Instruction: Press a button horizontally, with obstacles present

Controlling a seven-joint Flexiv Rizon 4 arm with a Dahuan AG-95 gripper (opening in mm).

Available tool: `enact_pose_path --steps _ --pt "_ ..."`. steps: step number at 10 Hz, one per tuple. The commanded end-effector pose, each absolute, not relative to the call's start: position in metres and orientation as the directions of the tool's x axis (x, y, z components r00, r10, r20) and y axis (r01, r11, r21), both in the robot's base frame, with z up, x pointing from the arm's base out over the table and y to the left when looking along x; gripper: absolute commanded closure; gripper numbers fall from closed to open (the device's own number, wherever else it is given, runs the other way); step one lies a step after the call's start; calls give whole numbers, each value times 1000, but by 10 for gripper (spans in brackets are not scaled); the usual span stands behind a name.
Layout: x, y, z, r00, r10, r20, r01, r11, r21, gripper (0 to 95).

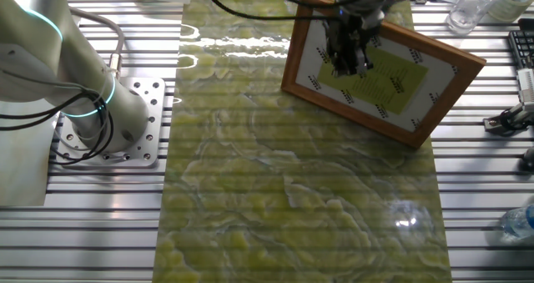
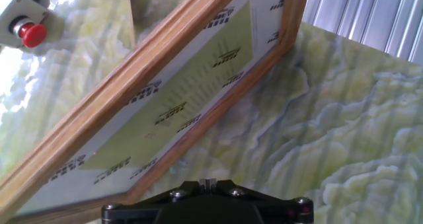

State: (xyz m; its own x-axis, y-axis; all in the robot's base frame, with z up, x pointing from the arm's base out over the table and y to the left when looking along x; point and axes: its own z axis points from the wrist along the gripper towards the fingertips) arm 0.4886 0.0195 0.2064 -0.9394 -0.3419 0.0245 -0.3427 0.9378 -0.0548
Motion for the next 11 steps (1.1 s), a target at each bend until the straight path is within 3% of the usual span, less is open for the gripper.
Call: enact_pose_path --steps 1,8,11 --pt "488 19 206 -940 -341 27 -342 938 -62 950" --pt "488 19 206 -895 -446 8 -444 890 -101 950" --pt "489 26 230 -890 -456 17 -456 885 -99 950"
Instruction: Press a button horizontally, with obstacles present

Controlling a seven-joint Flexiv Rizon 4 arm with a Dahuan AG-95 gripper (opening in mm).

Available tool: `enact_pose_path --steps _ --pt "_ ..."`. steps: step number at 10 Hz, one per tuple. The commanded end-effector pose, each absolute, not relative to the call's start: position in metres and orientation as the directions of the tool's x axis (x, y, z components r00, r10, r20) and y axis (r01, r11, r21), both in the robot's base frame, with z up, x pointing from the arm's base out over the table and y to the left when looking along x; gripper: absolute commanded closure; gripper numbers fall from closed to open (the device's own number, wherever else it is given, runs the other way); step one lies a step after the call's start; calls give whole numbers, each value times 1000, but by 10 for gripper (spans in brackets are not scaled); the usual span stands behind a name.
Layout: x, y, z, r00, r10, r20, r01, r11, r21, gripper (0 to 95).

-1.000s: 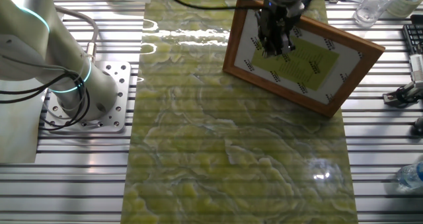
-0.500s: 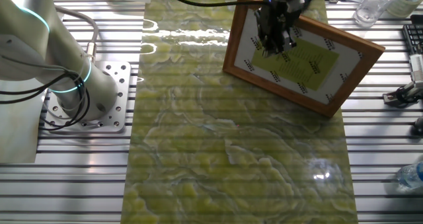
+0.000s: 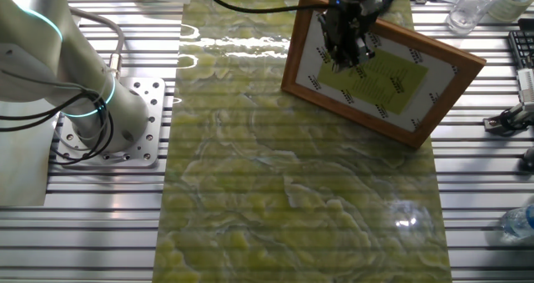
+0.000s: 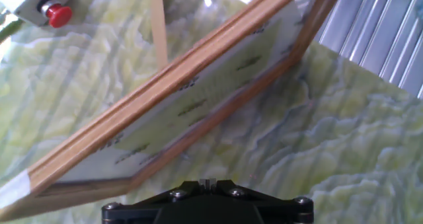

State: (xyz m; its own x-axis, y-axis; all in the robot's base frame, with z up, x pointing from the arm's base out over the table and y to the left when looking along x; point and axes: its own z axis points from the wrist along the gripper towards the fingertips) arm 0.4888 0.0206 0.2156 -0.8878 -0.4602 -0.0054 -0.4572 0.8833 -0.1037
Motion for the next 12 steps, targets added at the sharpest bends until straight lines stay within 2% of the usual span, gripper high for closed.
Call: enact_pose_path --steps 1,3,7,12 --pt "491 30 241 -890 -456 24 -456 884 -99 950" --pt "500 44 267 -892 -451 33 -452 887 -97 950" --pt "522 82 290 -908 -418 32 -419 902 -105 950" --pt "539 144 278 -931 -365 14 -364 925 -109 950"
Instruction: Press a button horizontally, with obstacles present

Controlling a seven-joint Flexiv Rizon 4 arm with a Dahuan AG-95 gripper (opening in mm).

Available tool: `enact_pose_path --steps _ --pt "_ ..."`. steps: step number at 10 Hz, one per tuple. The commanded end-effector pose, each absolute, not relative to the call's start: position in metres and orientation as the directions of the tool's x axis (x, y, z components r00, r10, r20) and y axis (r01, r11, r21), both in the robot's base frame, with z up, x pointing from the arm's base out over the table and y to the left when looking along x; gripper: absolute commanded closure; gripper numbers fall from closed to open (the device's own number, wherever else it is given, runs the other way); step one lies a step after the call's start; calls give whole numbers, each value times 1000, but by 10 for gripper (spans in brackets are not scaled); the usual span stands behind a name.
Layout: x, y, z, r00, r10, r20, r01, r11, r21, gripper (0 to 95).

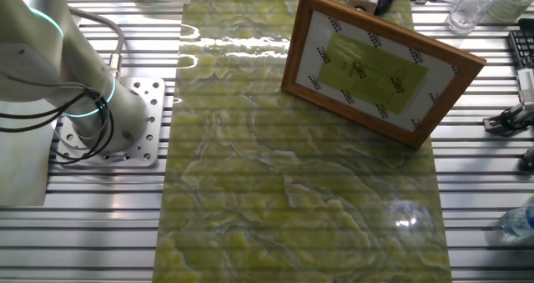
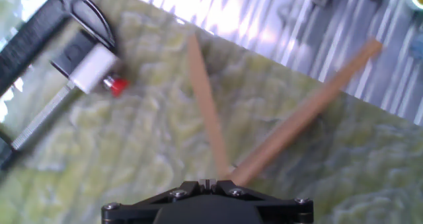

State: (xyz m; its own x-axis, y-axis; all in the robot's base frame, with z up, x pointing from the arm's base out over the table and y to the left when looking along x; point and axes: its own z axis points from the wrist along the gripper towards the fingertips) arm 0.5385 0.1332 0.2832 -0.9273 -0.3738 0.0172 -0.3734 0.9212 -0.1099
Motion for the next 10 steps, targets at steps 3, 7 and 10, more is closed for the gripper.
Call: enact_pose_path --steps 3,7,10 --pt "544 173 251 -924 -382 0 -380 920 -97 950" --pt "551 181 234 -934 -357 -22 -354 932 -73 950" --pt "551 181 234 -942 -335 -2 -334 941 -47 950"
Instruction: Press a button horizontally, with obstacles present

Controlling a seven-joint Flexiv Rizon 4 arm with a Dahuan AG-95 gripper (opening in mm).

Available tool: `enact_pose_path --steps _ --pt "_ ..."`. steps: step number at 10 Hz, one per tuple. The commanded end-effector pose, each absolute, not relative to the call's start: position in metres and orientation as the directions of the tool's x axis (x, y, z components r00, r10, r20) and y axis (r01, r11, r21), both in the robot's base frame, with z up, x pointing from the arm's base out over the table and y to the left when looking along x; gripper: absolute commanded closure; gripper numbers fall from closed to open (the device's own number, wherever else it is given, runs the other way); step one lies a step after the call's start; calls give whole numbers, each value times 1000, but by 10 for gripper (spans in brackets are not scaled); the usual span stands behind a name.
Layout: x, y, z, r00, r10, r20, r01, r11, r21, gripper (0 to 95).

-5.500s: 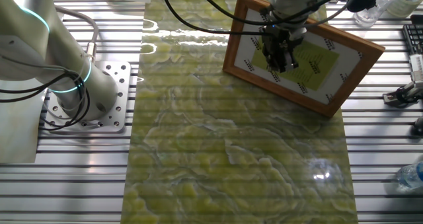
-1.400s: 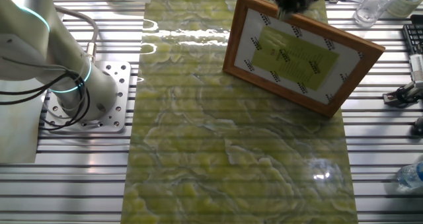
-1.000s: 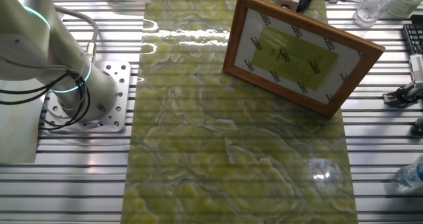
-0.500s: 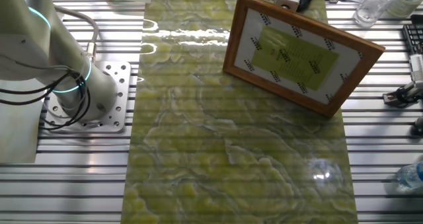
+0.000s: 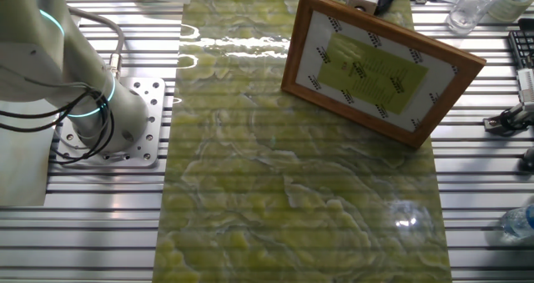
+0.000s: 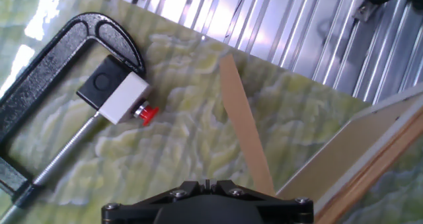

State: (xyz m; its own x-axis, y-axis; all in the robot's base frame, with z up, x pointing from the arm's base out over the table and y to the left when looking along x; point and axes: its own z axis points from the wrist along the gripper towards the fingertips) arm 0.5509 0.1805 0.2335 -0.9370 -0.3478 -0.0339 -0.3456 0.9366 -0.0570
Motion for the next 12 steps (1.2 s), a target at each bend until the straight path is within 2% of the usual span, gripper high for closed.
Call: enact_pose_path --steps 1,4,12 --pt "551 181 234 -944 -327 47 -329 943 -46 950" --pt "551 181 234 -930 -359 74 -363 930 -60 950" --pt "545 177 227 -920 -388 62 -392 918 -60 950"
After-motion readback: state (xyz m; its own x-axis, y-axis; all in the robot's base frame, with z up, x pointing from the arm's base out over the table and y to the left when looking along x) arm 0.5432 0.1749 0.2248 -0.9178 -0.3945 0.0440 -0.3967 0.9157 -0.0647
